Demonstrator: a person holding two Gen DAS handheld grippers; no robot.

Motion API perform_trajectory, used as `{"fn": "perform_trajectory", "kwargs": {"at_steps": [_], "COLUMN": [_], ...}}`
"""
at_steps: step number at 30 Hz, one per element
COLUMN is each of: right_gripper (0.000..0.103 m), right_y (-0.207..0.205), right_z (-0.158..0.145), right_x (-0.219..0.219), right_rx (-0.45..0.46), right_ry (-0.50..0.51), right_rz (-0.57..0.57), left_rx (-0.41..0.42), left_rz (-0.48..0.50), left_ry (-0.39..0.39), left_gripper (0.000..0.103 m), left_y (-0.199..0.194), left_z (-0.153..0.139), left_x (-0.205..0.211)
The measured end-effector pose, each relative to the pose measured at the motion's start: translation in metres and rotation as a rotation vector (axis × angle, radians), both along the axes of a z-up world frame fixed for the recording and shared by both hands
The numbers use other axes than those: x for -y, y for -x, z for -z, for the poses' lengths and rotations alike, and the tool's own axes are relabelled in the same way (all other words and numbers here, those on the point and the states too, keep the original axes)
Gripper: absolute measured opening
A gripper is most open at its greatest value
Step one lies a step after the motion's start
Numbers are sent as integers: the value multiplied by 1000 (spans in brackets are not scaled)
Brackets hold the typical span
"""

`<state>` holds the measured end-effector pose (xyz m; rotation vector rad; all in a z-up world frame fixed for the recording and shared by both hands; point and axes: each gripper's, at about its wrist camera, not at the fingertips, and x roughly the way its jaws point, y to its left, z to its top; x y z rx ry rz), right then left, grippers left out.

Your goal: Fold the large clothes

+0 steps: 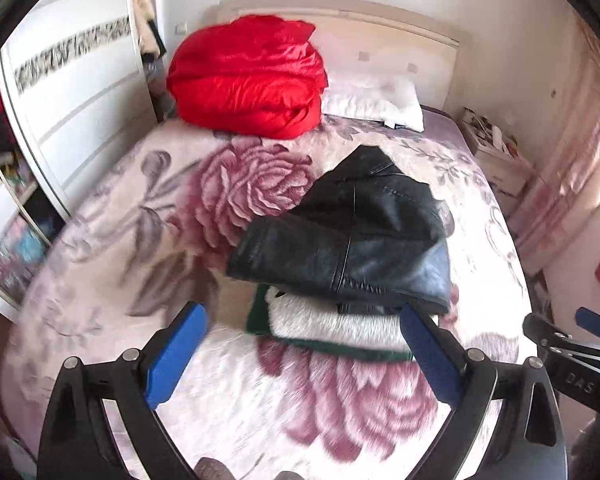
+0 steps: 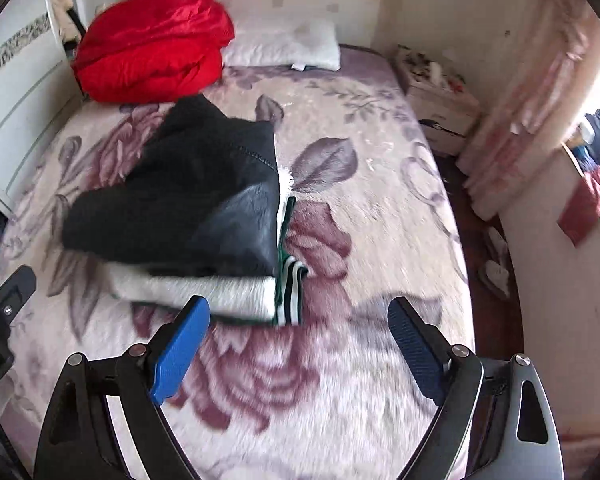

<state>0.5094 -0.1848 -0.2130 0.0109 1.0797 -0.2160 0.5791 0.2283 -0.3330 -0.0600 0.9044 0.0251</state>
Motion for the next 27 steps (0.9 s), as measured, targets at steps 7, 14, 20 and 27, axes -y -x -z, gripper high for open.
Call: {"fn": "perform_trajectory", "kwargs": {"at_steps": [7,14,20,27], "right_gripper": [92,92,92,92], "right_y": [109,207,292,380], "right_z": [-122,-229,-290,-339], "right_x": [-9,-13,-9,-14], "right_rx": [100,238,304,380], "right_ry": [44,79,44,52], "right_rz": [44,46,39,22], "left_rx": [34,112,175,225], "left_rz": [38,32,8,11], "left_ry": [-15,-16,-31,-23], "left_gripper": [99,99,99,99], "left_y": [75,147,211,270], "left_z": [-92,-171,-221,-252], "left_x": [2,6,10,14]}}
